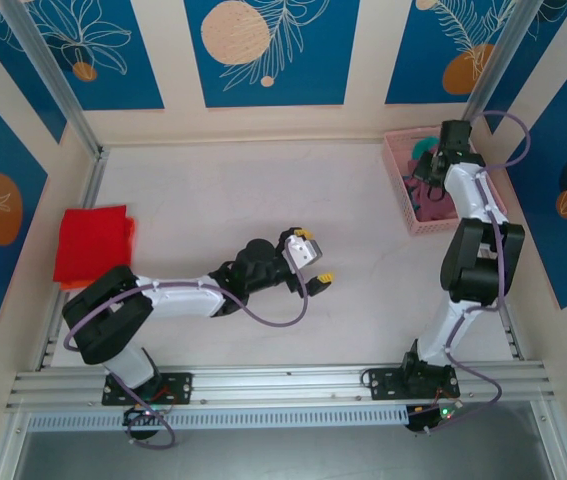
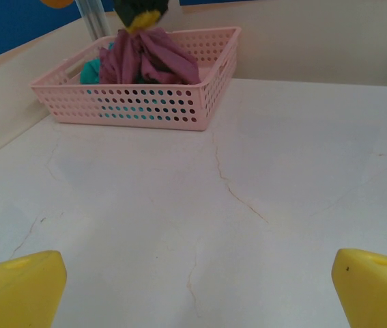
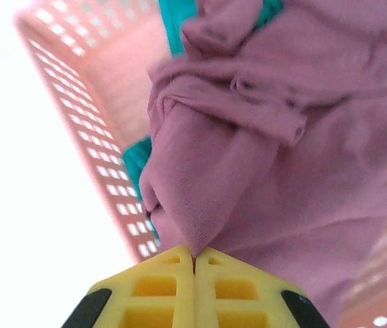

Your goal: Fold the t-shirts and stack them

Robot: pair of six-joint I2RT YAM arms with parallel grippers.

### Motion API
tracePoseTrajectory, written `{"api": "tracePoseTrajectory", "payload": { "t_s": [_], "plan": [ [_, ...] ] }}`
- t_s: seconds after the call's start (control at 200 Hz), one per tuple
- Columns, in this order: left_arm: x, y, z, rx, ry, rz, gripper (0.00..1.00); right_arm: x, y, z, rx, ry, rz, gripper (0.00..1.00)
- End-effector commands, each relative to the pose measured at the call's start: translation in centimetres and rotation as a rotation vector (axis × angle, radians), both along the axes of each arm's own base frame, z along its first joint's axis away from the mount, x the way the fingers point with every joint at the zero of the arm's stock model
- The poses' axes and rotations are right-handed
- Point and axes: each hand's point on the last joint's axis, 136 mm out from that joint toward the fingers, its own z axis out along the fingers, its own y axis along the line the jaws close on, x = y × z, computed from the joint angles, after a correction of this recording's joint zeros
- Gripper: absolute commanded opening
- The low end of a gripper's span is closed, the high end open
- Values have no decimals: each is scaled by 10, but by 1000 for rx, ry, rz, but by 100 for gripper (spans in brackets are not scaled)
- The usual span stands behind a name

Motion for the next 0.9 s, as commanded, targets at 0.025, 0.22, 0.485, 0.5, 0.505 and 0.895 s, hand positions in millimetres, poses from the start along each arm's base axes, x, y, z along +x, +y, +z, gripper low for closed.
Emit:
{"api": "tracePoseTrajectory", "payload": {
  "t_s": [0.025,0.22,0.485,0.5,0.505,0.895],
  "plan": [
    [-1,-3,22,-50,-44,-2,100,-1,17,95,-89,-260,35,0],
    [0,-3,25,-59,-49,3,100,-15,45,194,-165,-519,105,0],
    [2,-1,28,-65,-53,21,100,-36,81,302,-229,-732,209,0],
    [2,0,28,-66,-52,22,100,-37,81,307,-230,-743,212,0],
    [2,0,28,-66,-52,22,100,-38,82,309,-231,-747,213,0],
    [10,11,33,-83,-66,97,100,-81,148,416,-55,-964,506,0]
  ]
}}
